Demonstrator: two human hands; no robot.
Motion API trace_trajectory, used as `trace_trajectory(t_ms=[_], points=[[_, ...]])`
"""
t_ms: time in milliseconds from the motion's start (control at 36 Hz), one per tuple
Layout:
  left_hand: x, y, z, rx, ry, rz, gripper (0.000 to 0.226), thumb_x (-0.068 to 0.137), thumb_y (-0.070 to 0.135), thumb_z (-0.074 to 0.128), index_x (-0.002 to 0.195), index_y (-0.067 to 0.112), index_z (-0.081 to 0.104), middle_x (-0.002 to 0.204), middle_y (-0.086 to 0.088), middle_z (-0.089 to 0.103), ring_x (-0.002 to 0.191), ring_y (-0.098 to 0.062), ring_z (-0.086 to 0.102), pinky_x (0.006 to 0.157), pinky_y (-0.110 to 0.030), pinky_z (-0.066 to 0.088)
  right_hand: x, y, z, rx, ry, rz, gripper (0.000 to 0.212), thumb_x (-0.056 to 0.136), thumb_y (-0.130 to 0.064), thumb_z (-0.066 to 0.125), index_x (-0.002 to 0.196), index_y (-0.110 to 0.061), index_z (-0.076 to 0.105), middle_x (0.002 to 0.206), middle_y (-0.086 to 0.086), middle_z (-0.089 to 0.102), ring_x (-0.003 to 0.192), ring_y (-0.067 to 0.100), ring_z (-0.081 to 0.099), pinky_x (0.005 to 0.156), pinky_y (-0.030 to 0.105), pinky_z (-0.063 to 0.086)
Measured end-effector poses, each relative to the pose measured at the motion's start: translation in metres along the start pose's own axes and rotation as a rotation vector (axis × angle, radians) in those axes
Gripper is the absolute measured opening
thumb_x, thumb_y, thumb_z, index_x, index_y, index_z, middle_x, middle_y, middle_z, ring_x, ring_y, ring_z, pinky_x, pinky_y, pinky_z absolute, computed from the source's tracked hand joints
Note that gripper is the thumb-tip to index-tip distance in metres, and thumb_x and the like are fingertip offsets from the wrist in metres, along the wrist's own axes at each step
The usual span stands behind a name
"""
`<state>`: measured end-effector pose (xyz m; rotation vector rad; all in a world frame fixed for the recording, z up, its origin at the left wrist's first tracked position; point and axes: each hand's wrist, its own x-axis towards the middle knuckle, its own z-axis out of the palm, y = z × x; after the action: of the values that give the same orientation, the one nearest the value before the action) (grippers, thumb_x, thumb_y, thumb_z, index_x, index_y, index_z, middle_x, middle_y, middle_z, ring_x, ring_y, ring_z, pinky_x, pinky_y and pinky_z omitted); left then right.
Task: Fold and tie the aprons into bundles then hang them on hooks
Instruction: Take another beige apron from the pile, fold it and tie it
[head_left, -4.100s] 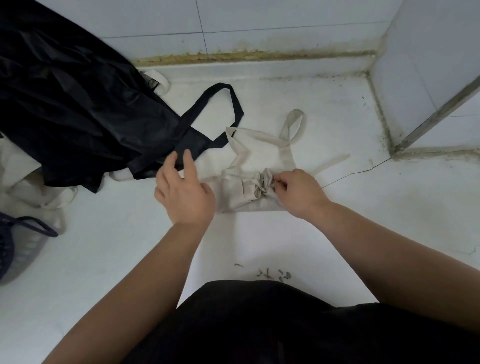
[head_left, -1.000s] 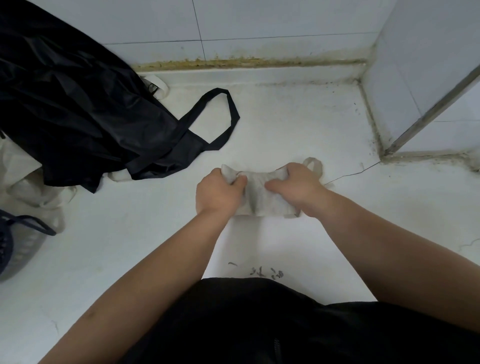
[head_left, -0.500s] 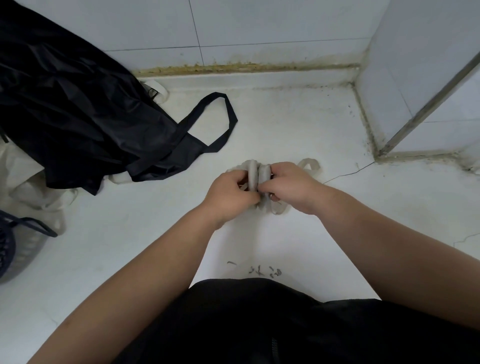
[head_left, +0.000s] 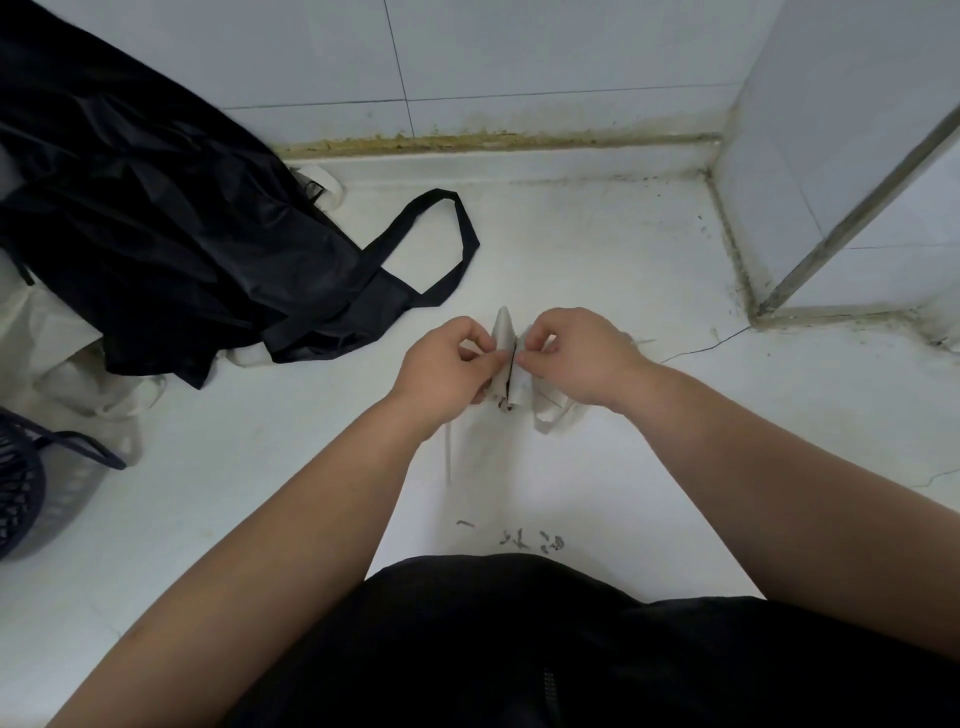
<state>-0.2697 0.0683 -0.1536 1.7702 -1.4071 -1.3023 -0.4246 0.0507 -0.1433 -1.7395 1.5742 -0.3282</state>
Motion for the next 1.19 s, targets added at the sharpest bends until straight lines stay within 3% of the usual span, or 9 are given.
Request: trace_trajectory(t_ms=[83, 222, 444, 583, 694, 806, 889, 1056, 1195], points=[[0.000, 0.002, -0.005, -0.081, -0.069, -0.052, 0.016, 0.091, 0.015, 0.065, 0.080, 0.011, 0.055, 0.057, -0.003, 0.056, 0.045, -0.012, 0.050, 0.052, -0.021, 0.048, 0.001, -0.002, -0.008, 0.108, -0.096, 0.066, 0.017, 0.089, -0.017, 0.060, 0.072, -0.016, 0.063, 0.074, -0.007, 0.055, 0.067, 0.010, 0.051, 0.060, 0.022, 0.038], [0.000, 0.002, -0.004, -0.150, -0.167, -0.102, 0.012, 0.092, 0.012, 0.062, 0.081, 0.010, 0.060, 0.063, -0.004, 0.057, 0.055, -0.012, 0.053, 0.063, -0.024, 0.054, 0.000, -0.006, -0.013, 0.165, -0.270, 0.201, 0.025, 0.084, -0.011, 0.054, 0.097, 0.007, 0.065, 0.076, 0.013, 0.052, 0.067, 0.024, 0.043, 0.048, 0.025, 0.030], [-0.003, 0.008, -0.015, -0.290, -0.232, -0.170, 0.034, 0.091, -0.007, 0.037, 0.085, 0.004, 0.069, 0.078, -0.012, 0.066, 0.069, -0.023, 0.063, 0.074, -0.029, 0.057, -0.006, -0.010, -0.030, 0.189, -0.372, 0.266, 0.038, 0.082, -0.002, 0.046, 0.116, 0.007, 0.061, 0.053, 0.000, 0.036, 0.038, 0.012, 0.022, 0.045, 0.022, 0.015], [-0.005, -0.001, -0.022, -0.169, -0.265, -0.123, 0.029, 0.084, -0.010, 0.057, 0.090, 0.014, 0.072, 0.080, -0.002, 0.067, 0.072, -0.012, 0.064, 0.077, -0.022, 0.056, -0.004, -0.004, -0.029, 0.131, -0.462, 0.214, 0.042, 0.090, 0.006, 0.039, 0.111, -0.019, 0.067, 0.090, -0.001, 0.057, 0.050, 0.013, 0.023, 0.046, 0.022, 0.018], [-0.004, -0.007, -0.025, -0.110, -0.172, -0.064, 0.016, 0.085, 0.003, 0.069, 0.085, 0.018, 0.073, 0.079, -0.002, 0.068, 0.071, -0.012, 0.059, 0.074, -0.020, 0.054, -0.002, -0.002, -0.023, 0.105, -0.378, 0.110, 0.027, 0.090, -0.007, 0.058, 0.111, -0.022, 0.069, 0.100, -0.005, 0.066, 0.075, 0.012, 0.050, 0.043, 0.011, 0.034], [-0.007, -0.008, -0.022, -0.094, -0.087, -0.018, 0.011, 0.090, 0.017, 0.066, 0.080, 0.015, 0.070, 0.071, 0.001, 0.062, 0.059, -0.009, 0.053, 0.054, -0.015, 0.046, 0.000, 0.001, -0.015, 0.220, -0.273, 0.052, 0.014, 0.089, -0.018, 0.065, 0.101, -0.021, 0.072, 0.091, -0.011, 0.066, 0.082, -0.002, 0.055, 0.054, 0.002, 0.035], [-0.009, -0.010, -0.017, -0.150, -0.008, 0.007, 0.019, 0.094, 0.023, 0.061, 0.077, 0.016, 0.065, 0.072, -0.003, 0.056, 0.056, -0.009, 0.049, 0.047, -0.015, 0.043, -0.002, 0.001, -0.008, 0.270, -0.242, 0.031, 0.010, 0.092, -0.024, 0.062, 0.089, -0.022, 0.071, 0.066, -0.021, 0.062, 0.056, -0.008, 0.052, 0.048, 0.001, 0.034], [-0.013, -0.011, -0.008, -0.298, 0.111, 0.078, 0.013, 0.093, 0.017, 0.061, 0.084, 0.019, 0.069, 0.066, 0.010, 0.061, 0.062, -0.010, 0.052, 0.060, -0.025, 0.047, -0.009, -0.004, 0.006, 0.345, -0.266, -0.013, 0.027, 0.098, -0.028, 0.049, 0.072, -0.028, 0.058, 0.042, -0.025, 0.049, 0.041, -0.012, 0.045, 0.048, 0.006, 0.033], [-0.016, -0.013, -0.004, -0.373, 0.073, 0.072, 0.014, 0.091, 0.010, 0.063, 0.091, 0.019, 0.074, 0.090, -0.003, 0.074, 0.082, -0.012, 0.062, 0.081, -0.027, 0.053, -0.010, -0.009, 0.011, 0.392, -0.235, -0.031, 0.024, 0.099, -0.024, 0.047, 0.078, -0.025, 0.057, 0.045, -0.020, 0.051, 0.039, -0.014, 0.045, 0.043, 0.003, 0.033]])
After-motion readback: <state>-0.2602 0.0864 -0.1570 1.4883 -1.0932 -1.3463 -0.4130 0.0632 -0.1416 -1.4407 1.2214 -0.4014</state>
